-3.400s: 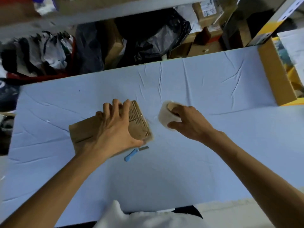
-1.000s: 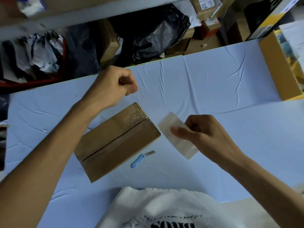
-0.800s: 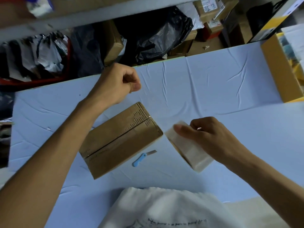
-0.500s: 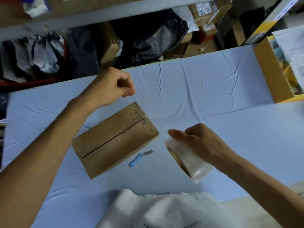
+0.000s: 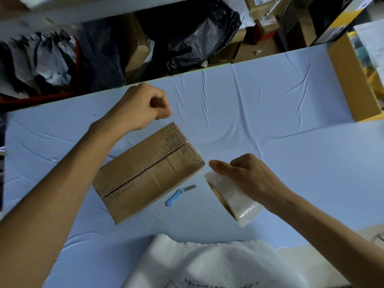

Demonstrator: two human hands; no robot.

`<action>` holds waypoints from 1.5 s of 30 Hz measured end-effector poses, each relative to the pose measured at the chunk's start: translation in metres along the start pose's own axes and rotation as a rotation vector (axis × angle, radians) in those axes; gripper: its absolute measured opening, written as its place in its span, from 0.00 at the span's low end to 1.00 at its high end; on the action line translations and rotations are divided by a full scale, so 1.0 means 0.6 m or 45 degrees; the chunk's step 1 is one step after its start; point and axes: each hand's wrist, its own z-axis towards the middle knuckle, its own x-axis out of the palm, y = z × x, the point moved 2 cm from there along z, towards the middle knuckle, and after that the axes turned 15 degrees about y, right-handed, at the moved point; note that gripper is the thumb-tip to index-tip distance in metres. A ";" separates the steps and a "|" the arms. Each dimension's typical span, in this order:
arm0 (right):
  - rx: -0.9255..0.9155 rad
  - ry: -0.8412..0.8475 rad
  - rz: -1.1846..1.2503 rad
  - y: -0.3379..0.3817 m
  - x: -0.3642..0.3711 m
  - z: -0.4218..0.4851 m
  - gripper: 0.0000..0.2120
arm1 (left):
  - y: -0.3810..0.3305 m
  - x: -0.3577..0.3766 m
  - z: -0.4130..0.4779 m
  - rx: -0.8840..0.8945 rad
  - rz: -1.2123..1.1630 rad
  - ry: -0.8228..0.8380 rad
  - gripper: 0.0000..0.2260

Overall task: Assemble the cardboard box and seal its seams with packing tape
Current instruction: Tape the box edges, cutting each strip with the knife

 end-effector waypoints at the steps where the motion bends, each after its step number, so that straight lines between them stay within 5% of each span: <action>1: -0.001 0.000 -0.004 0.000 0.001 0.002 0.30 | 0.003 0.001 0.001 -0.007 0.002 0.002 0.03; 10: -0.018 -0.023 -0.024 0.001 0.006 0.020 0.30 | 0.020 0.020 0.009 -0.042 -0.101 -0.030 0.03; 19: -0.068 -0.013 -0.048 0.004 0.004 0.022 0.31 | 0.023 0.035 -0.009 -0.045 -0.270 -0.143 0.27; 26: -0.077 -0.032 -0.060 0.002 0.008 0.017 0.31 | -0.017 0.046 -0.052 0.065 -0.141 -0.309 0.02; 32: -0.082 -0.024 -0.062 0.003 0.005 0.017 0.31 | -0.022 0.055 -0.053 0.080 -0.118 -0.087 0.05; 38: -0.096 -0.036 -0.042 0.000 0.009 0.015 0.32 | -0.024 0.064 -0.053 0.166 -0.171 -0.120 0.06; 45: -0.091 -0.050 -0.020 0.002 0.012 0.018 0.31 | -0.016 0.057 -0.052 0.231 0.076 0.050 0.08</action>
